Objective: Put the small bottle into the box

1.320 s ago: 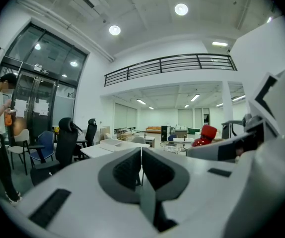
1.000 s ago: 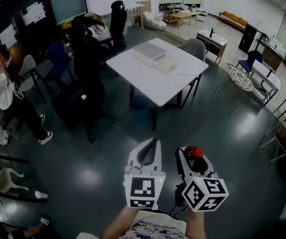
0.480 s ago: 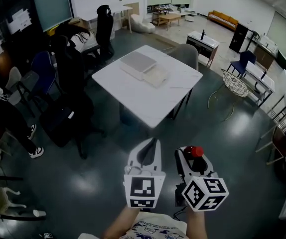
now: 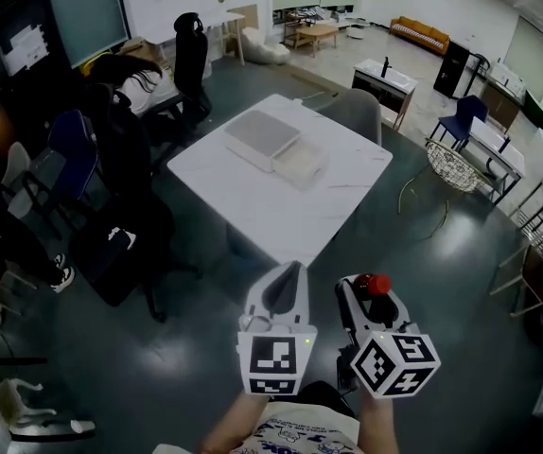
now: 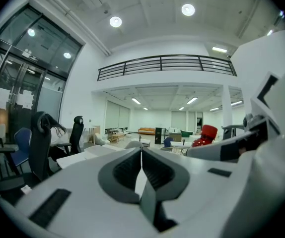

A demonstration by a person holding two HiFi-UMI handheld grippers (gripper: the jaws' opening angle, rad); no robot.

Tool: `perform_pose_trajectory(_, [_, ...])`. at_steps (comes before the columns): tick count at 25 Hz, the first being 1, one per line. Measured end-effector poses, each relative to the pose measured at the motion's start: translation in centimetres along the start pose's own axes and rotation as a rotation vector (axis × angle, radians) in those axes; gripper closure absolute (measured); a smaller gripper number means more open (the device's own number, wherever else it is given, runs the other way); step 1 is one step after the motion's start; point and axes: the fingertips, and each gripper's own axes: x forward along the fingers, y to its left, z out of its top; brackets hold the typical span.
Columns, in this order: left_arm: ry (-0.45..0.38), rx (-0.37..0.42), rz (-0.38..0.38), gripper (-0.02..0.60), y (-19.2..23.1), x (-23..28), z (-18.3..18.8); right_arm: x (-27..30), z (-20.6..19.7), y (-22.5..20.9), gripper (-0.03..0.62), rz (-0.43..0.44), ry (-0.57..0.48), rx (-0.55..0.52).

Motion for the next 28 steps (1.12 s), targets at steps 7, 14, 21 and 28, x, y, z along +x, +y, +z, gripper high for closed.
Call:
perform_pose_trajectory(7, [0.032,-0.014,-0.001,0.561,1.7,2.4,-0.4,2.8,0.2,-0.3,0.365,-0.01,0.035,0.008])
perform_pose_trajectory(14, [0.055,-0.021,0.017,0.561,2.2,6.4,-0.7,6.3,1.2,-2.4,0.365,0.005,0.057,0.018])
perform_pose_trajectory(21, [0.05,-0.021,0.069,0.561,2.9,12.2,0.4,11.4,4.1,-5.2,0.365,0.058,0.066,-0.003])
perform_pose_trajectory(28, [0.03,-0.032,0.141,0.563,3.0,19.4,2.3,17.4,8.1,-8.8,0.365,0.141,0.086,-0.043])
